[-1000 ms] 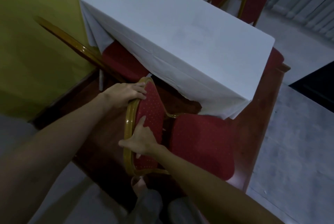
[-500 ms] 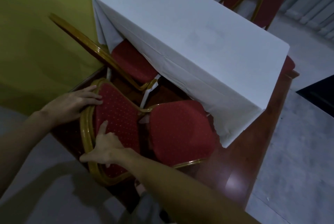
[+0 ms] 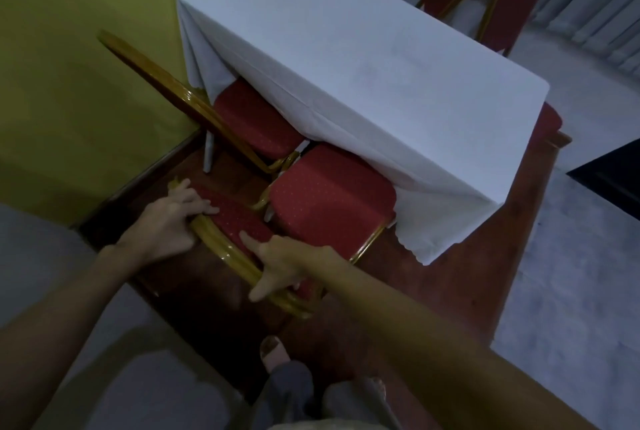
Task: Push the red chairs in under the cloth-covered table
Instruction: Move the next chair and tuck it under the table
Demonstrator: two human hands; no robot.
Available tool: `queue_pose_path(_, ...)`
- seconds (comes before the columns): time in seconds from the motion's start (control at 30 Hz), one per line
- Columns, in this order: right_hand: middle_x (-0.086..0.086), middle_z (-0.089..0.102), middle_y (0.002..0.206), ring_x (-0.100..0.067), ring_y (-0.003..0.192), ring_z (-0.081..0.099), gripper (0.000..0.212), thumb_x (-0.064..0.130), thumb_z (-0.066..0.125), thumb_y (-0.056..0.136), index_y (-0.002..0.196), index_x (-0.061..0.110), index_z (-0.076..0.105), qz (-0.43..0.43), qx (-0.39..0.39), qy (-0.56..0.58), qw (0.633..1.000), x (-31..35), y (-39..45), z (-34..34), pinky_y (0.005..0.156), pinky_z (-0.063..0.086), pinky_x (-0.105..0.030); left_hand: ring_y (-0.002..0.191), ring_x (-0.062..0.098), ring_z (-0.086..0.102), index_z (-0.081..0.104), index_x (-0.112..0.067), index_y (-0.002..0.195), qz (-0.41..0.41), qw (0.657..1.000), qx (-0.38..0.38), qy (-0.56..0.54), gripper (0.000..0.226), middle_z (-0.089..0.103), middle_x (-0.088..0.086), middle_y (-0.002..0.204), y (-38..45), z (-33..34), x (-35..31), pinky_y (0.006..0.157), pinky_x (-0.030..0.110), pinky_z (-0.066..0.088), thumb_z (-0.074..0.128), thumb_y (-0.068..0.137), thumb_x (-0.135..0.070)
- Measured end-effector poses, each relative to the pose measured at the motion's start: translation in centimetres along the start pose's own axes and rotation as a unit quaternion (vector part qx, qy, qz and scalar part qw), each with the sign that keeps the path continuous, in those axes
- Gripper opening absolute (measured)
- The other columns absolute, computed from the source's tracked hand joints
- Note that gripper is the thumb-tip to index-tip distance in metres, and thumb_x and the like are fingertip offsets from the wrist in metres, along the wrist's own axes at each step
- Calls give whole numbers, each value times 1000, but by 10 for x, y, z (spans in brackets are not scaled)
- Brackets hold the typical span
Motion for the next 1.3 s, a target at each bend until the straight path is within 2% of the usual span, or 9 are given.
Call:
queue_pose_path(0.13, -17, 59, 113, -29, 70, 70, 113, 51, 75, 70, 152, 32, 0, 39, -36, -46, 998, -40, -24, -18, 71, 61, -41, 99, 28, 69, 72, -17, 105, 8, 999, 9, -30, 45, 71, 1, 98, 25, 14, -24, 108, 54, 40, 83, 62, -12)
queue_pose_path(0.33, -11, 68, 82, -27, 69, 68, 105, 51, 68, 65, 150, 36, 9, 71, -90, -68, 991, -89, -52, -39, 75, 59, -40, 106, 25, 67, 71, -16, 108, -7, 997, 10, -73, 44, 73, 7, 105, 63, 25, -65, 117, 46, 30, 82, 65, -13)
queue_pose_path(0.47, -2, 63, 86, -21, 79, 61, 94, 46, 70, 70, 149, 40, 19, 89, -127, -54, 986, -116, -72, -53, 74, 46, -30, 106, 24, 66, 69, -11, 112, -9, 997, 21, -78, 46, 71, 10, 108, 84, 34, -87, 120, 40, 22, 79, 67, -9)
queue_pose_path(0.63, 2, 58, 86, -25, 89, 60, 89, 38, 64, 65, 141, 57, 22, 145, -170, -36, 974, -143, -87, -62, 70, 45, -34, 116, 24, 60, 65, -14, 117, -8, 994, 76, -80, 46, 68, 8, 116, 105, 47, -97, 120, 40, 24, 76, 72, -10)
queue_pose_path(0.77, 1, 61, 91, -23, 86, 58, 85, 28, 62, 70, 141, 57, 25, 170, -197, -1, 965, -160, -100, -66, 71, 43, -34, 103, 22, 59, 67, -17, 111, -4, 992, 115, -57, 35, 66, 7, 105, 118, 51, -118, 88, 24, 39, 71, 77, -10)
queue_pose_path(0.87, -1, 63, 95, -22, 84, 57, 80, 26, 59, 76, 141, 56, 25, 178, -208, 1, 962, -166, -106, -66, 70, 40, -33, 98, 24, 60, 67, -21, 111, -17, 989, 137, -52, 34, 62, 10, 101, 122, 52, -124, 81, 24, 39, 70, 79, -11)
queue_pose_path(1.0, -3, 61, 95, -27, 87, 60, 76, 20, 58, 80, 142, 52, 29, 173, -235, 46, 955, -170, -111, -66, 68, 41, -31, 101, 24, 58, 65, -22, 116, -35, 986, 154, -45, 38, 62, 10, 105, 126, 56, -124, 83, 26, 38, 68, 80, -10)
queue_pose_path(1.13, -4, 64, 91, -29, 85, 65, 76, 6, 53, 78, 140, 48, 38, 160, -291, 113, 936, -169, -114, -65, 68, 47, -32, 111, 27, 59, 66, -24, 112, -48, 985, 156, -58, 37, 69, 9, 105, 130, 62, -120, 110, 42, 38, 68, 78, -7)
queue_pose_path(1.3, -2, 62, 86, -24, 76, 63, 80, 2, 50, 76, 138, 51, 38, 152, -299, 130, 933, -174, -113, -65, 71, 49, -33, 108, 29, 60, 65, -26, 114, -59, 984, 159, -59, 41, 67, 12, 107, 135, 68, -117, 110, 46, 38, 69, 76, -8)
Point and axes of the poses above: each hand's wrist, its own y-axis towards the middle knuckle, its own z-axis out of the palm, x = y × z, the point moved 10 cm from there along y, towards the middle knuckle
